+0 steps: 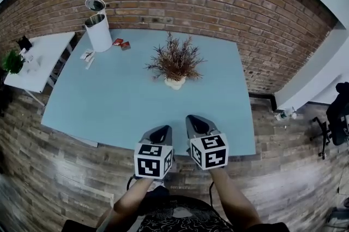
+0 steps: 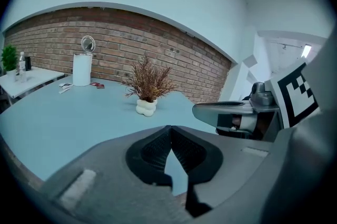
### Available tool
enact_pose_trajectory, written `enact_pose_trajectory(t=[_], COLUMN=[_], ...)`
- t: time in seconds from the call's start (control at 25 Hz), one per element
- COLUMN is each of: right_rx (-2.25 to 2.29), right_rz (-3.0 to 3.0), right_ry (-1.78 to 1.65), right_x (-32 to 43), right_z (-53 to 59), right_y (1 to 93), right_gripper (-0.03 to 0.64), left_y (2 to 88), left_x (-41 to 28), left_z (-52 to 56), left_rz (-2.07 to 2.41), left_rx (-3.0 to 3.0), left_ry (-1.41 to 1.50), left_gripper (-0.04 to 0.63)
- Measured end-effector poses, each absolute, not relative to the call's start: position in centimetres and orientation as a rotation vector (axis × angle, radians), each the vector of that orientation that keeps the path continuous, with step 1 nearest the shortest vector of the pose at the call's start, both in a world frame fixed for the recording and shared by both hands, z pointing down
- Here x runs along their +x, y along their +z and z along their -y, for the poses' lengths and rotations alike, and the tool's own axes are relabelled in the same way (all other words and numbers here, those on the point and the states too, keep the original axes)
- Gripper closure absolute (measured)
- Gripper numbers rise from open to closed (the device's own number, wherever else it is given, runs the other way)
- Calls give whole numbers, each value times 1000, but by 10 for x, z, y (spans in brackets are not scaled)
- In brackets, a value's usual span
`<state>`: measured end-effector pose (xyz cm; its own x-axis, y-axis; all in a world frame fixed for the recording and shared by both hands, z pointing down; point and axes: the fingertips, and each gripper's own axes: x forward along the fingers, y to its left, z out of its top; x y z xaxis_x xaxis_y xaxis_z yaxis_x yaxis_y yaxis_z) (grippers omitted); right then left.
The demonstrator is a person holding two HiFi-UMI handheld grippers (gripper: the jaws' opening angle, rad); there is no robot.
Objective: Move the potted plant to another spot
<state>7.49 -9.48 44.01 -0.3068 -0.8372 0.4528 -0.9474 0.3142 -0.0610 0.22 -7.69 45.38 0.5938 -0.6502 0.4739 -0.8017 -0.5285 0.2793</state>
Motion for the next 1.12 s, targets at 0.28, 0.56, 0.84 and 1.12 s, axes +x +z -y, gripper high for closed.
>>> enact_pose_trajectory(t=[0.28, 0.56, 0.84, 1.12], right_rx=[1613, 1570, 1498, 1426], right_rz=[2201, 2223, 2246, 2283], right_ry=[423, 400, 352, 382], right_x=[85, 91, 103, 113], right_z=[126, 148, 183, 218], right_y=[447, 453, 471, 498], right_gripper=[575, 528, 440, 411], left_y=[456, 465, 475, 476], left_x=[-7, 3, 13, 17], left_z=[106, 125, 152, 186], left_rz=[1100, 1057, 1069, 1142], left_rx=[2384, 2407, 2397, 2353], left_ry=[457, 493, 536, 544], left_gripper=[595, 595, 595, 595])
